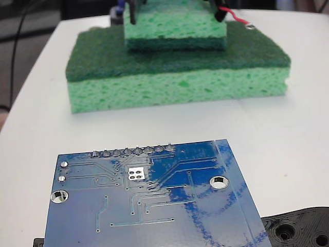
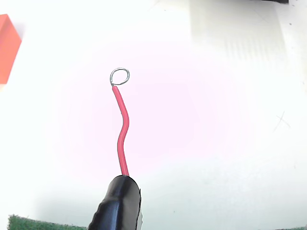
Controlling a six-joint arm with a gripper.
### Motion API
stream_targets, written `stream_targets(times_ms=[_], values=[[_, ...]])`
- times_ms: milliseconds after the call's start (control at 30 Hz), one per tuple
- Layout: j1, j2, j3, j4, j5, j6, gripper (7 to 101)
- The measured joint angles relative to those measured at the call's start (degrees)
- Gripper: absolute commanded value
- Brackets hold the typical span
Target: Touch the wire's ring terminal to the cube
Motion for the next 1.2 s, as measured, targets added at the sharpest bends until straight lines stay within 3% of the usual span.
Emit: stream_targets(times_ms=[967,1200], values=[[0.6,0.0,-0.7,0.1,-0.5,0.4,100.3],[-1.1,-0.3,-10.4,6.0,0.5,0.4,100.3]])
